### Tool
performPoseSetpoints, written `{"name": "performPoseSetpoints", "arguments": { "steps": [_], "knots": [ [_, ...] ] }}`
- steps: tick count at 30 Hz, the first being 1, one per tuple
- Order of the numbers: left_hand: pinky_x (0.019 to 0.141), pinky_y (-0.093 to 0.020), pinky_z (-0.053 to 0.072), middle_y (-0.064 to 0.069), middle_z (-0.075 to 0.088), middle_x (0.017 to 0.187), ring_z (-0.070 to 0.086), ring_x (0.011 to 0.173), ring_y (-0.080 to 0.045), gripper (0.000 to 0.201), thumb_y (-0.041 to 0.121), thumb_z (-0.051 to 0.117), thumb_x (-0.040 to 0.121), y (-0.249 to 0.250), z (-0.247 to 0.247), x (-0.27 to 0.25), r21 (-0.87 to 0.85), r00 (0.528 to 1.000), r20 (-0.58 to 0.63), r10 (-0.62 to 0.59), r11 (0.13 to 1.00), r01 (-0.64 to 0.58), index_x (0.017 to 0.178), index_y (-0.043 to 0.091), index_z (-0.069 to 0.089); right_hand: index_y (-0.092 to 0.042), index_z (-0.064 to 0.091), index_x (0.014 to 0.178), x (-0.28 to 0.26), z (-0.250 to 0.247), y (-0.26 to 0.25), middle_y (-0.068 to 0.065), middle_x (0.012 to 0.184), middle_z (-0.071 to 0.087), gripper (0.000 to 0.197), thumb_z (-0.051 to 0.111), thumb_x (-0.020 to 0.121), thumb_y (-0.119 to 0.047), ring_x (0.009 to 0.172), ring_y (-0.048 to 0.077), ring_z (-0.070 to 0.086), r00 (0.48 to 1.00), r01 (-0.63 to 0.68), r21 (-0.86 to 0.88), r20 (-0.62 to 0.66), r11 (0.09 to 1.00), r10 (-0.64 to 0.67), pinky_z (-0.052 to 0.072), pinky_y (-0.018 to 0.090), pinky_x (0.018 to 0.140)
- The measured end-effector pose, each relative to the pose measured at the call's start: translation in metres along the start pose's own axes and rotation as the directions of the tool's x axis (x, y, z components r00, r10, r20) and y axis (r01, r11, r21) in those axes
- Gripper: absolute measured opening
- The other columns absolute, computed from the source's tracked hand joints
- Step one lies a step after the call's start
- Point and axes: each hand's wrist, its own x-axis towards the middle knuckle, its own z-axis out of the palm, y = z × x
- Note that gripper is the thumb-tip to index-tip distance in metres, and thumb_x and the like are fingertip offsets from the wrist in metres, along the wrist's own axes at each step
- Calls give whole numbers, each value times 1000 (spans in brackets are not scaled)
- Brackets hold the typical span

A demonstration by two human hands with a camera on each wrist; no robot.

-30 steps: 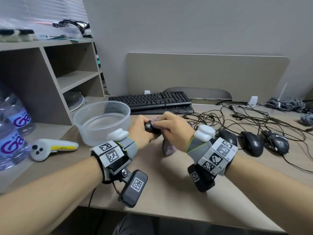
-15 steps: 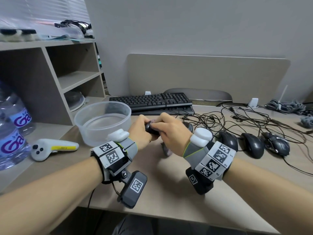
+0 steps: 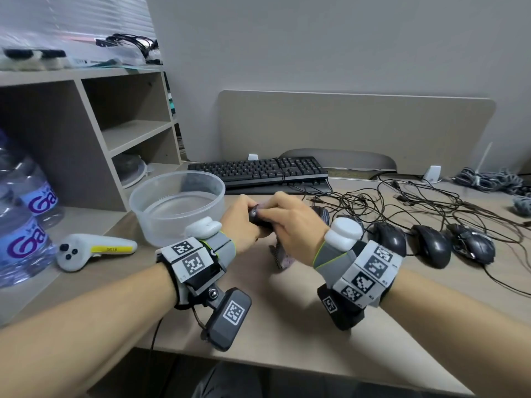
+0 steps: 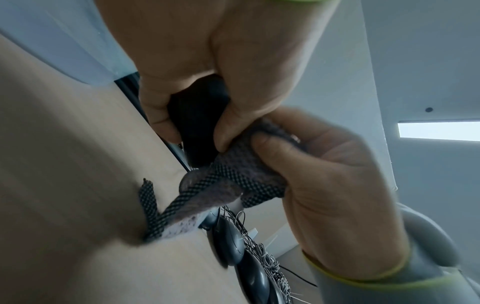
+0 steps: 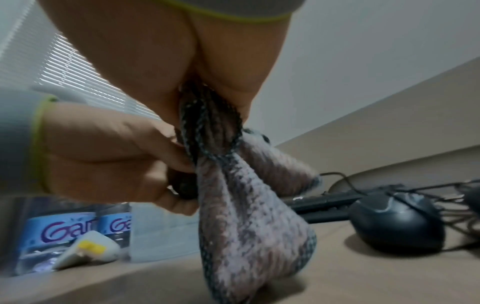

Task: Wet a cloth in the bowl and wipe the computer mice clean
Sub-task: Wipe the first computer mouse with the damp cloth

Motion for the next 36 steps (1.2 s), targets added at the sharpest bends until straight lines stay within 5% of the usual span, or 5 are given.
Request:
{"name": "performPoseSetpoints", "arguments": {
  "steps": [2, 9, 27, 31, 36],
  "knots": [
    [67, -44, 47, -9, 56, 80, 52, 72, -21, 42, -4, 74, 71, 1, -1, 1, -31, 1000, 13, 0, 1000, 1, 84, 22, 44, -3, 71, 97, -3, 0, -5, 18, 94, 65, 36, 40, 82, -13, 88, 32, 63, 998, 59, 53, 17, 997, -60, 50, 33, 79],
    [80, -46, 59, -1, 53, 96, 60, 91, -26, 40, -4, 73, 78, 4, -5, -2, -209, 997, -32, -69, 976, 61, 107, 8, 48, -6, 71, 95, 0, -27, 42, 13, 93, 65, 25, 56, 77, 4, 92, 30, 60, 950, -305, 4, -68, 952, 304, 31, 18, 70],
    [68, -39, 62, -6, 51, 111, 60, 87, -19, 34, 4, 68, 87, 14, 8, 0, -402, 990, -10, -143, 907, 127, 112, 5, 45, -11, 62, 91, 16, -22, 36, 10, 96, 63, 16, 57, 78, -4, 92, 26, 57, 930, -336, 51, -139, 940, 340, 37, 27, 73],
    [64, -37, 62, -15, 58, 110, 62, 87, -26, 17, 10, 65, 91, 15, -3, 6, -480, 983, -28, -179, 865, 144, 103, 2, 56, -8, 61, 95, -1, -7, 35, 13, 96, 62, 18, 53, 80, -2, 91, 29, 56, 933, -342, -67, 98, 937, 347, 33, 26, 68],
    [66, -45, 61, -16, 59, 117, 66, 89, -31, 32, 19, 58, 97, 19, 1, 7, -586, 975, -4, -223, 791, 178, 124, 5, 49, -17, 59, 80, 9, -16, 46, 1, 77, 58, 14, 59, 76, -4, 75, 22, 52, 877, -433, 194, -133, 880, 461, 38, 30, 65]
  ]
}}
